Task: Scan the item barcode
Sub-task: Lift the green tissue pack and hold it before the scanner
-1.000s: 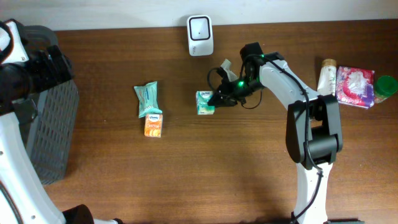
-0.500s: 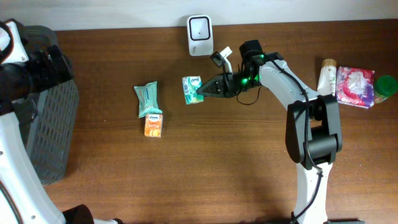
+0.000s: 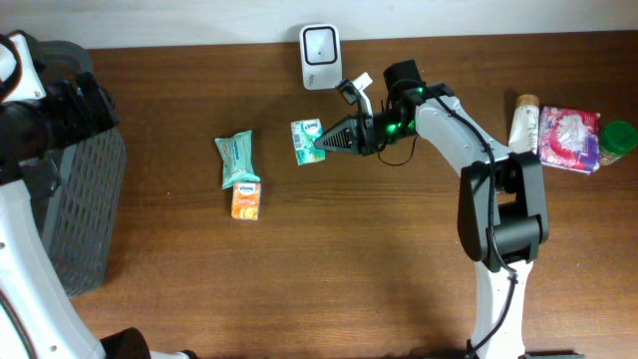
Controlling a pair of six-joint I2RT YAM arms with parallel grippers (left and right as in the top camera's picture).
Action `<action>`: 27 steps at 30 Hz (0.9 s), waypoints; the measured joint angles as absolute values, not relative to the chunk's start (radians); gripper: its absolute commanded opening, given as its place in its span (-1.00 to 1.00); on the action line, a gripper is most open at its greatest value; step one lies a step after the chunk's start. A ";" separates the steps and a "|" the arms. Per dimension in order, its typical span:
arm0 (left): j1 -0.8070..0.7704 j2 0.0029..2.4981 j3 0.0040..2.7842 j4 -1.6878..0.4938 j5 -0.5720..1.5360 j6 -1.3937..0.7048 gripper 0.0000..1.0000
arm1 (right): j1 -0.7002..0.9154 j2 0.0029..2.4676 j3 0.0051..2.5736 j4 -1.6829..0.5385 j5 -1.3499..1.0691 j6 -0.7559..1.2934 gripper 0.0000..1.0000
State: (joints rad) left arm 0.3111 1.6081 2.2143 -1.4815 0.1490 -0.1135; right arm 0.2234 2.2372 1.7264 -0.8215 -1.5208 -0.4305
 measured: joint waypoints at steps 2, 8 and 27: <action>0.311 1.608 2.214 -1.481 0.149 -0.113 0.98 | 0.223 2.237 1.726 -0.822 -1.521 -0.431 -0.92; 0.311 1.608 2.214 -1.481 0.149 -0.113 0.98 | 0.223 2.237 1.726 -0.817 -1.521 -0.431 -0.92; 0.311 1.608 2.214 -1.481 0.149 -0.113 0.98 | 0.224 2.237 1.727 -0.811 -1.385 -0.294 -0.92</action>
State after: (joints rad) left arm 0.3111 1.6081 2.2143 -1.4815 0.1490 -0.1135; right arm 0.2245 2.2372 1.7271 -0.8108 -1.3846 -0.2939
